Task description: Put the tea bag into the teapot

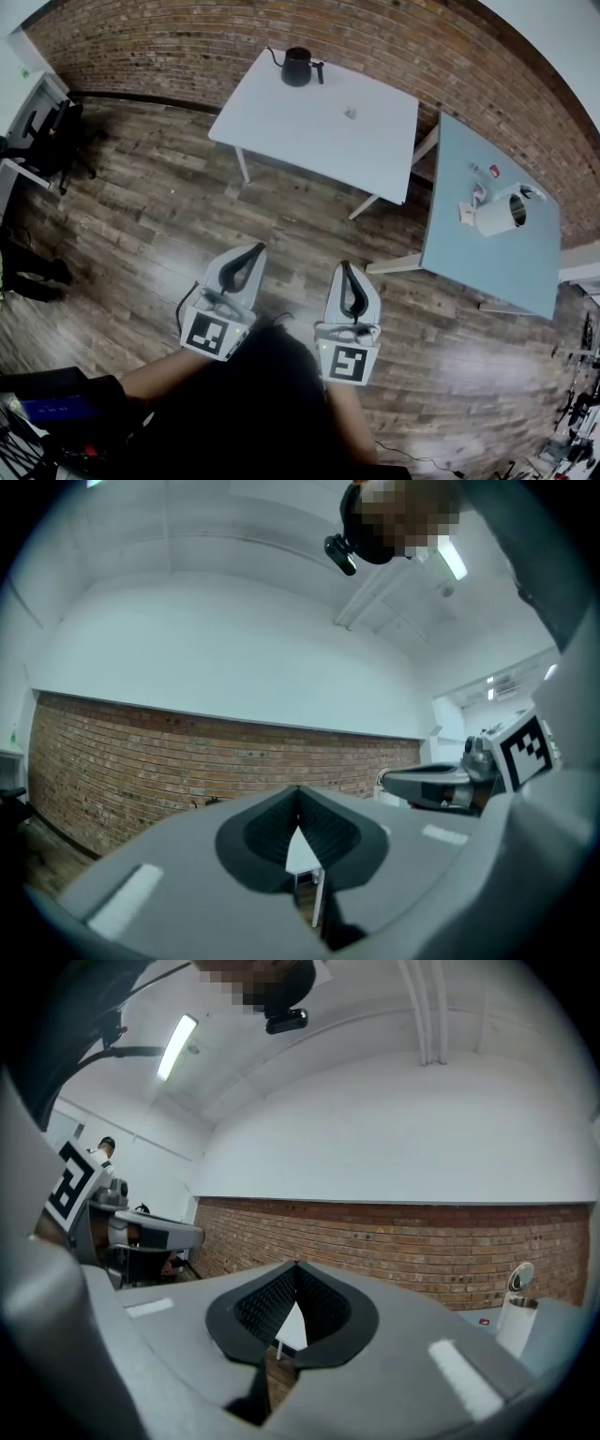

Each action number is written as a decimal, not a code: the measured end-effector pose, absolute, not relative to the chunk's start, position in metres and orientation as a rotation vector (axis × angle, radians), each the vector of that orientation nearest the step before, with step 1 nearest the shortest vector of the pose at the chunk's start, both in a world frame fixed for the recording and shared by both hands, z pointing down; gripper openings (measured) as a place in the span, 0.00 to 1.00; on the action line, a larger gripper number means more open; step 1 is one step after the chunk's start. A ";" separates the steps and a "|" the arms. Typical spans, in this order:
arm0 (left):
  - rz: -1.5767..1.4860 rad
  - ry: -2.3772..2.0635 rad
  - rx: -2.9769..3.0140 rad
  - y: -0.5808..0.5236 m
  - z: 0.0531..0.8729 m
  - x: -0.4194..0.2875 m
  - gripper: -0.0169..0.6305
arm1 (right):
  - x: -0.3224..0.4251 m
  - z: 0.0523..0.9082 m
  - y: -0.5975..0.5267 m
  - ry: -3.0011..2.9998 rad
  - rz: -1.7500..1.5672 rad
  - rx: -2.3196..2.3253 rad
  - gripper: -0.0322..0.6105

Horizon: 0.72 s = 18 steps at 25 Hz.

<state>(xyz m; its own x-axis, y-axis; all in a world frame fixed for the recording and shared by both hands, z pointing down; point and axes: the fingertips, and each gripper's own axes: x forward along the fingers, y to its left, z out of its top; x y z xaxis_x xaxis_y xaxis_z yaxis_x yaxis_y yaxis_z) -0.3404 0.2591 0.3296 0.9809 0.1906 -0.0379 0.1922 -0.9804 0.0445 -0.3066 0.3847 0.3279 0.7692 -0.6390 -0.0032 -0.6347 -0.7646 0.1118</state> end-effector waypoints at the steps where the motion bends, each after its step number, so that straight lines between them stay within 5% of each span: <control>1: -0.059 0.292 3.082 0.263 0.328 -0.339 0.02 | -0.305 0.328 0.386 -1.044 -0.071 2.842 0.05; 18: -0.034 0.288 3.011 0.254 0.351 -0.281 0.02 | -0.262 0.352 0.376 -1.061 0.037 2.747 0.05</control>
<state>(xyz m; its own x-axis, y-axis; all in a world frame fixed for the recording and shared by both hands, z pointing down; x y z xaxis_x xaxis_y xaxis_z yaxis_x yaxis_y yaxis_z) -0.2812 0.2536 0.3513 0.9817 0.1873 -0.0334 0.1899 -0.9751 0.1142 -0.2620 0.3756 0.3515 0.7428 -0.6629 0.0934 -0.6678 -0.7239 0.1733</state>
